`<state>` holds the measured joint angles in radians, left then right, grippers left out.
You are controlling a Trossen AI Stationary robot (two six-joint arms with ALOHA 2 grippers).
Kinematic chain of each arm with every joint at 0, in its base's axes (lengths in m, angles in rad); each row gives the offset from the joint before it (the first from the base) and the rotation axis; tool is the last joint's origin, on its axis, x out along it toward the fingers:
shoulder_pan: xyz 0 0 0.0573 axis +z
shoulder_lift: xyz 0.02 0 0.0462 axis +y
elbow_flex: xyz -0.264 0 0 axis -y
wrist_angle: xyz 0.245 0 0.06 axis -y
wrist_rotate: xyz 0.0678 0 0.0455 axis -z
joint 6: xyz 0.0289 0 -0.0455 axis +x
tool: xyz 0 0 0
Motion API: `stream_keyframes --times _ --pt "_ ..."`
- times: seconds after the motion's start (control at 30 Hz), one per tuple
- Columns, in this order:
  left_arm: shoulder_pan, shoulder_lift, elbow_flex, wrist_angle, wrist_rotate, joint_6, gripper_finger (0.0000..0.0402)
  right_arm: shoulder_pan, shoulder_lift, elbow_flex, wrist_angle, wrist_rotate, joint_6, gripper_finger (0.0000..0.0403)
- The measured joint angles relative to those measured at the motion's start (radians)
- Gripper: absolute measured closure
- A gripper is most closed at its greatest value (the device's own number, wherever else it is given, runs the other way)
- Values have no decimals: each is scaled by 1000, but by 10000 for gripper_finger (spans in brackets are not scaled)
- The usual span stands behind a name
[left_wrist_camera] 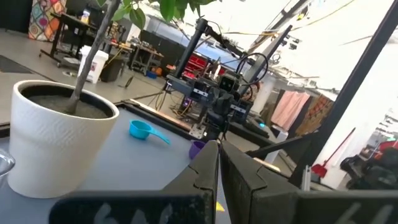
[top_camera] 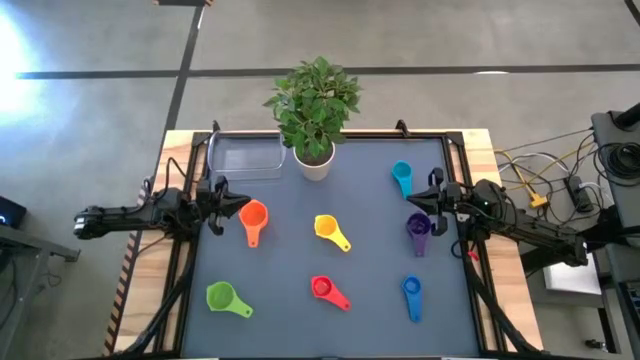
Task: Nest measuring cups in basket
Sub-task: Stack the green measuring cup on top of the orange measuring cup
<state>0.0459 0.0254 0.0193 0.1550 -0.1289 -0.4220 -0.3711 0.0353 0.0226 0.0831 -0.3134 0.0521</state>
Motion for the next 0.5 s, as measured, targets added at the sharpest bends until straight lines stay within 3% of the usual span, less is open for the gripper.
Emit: stream_keyframes --times 0.2,0.5 --pt "0 0 0 2 0 -31 402 0 0 0 0 0 0 394" --pt "0 27 1 81 42 129 402 0 0 0 0 0 0 394"
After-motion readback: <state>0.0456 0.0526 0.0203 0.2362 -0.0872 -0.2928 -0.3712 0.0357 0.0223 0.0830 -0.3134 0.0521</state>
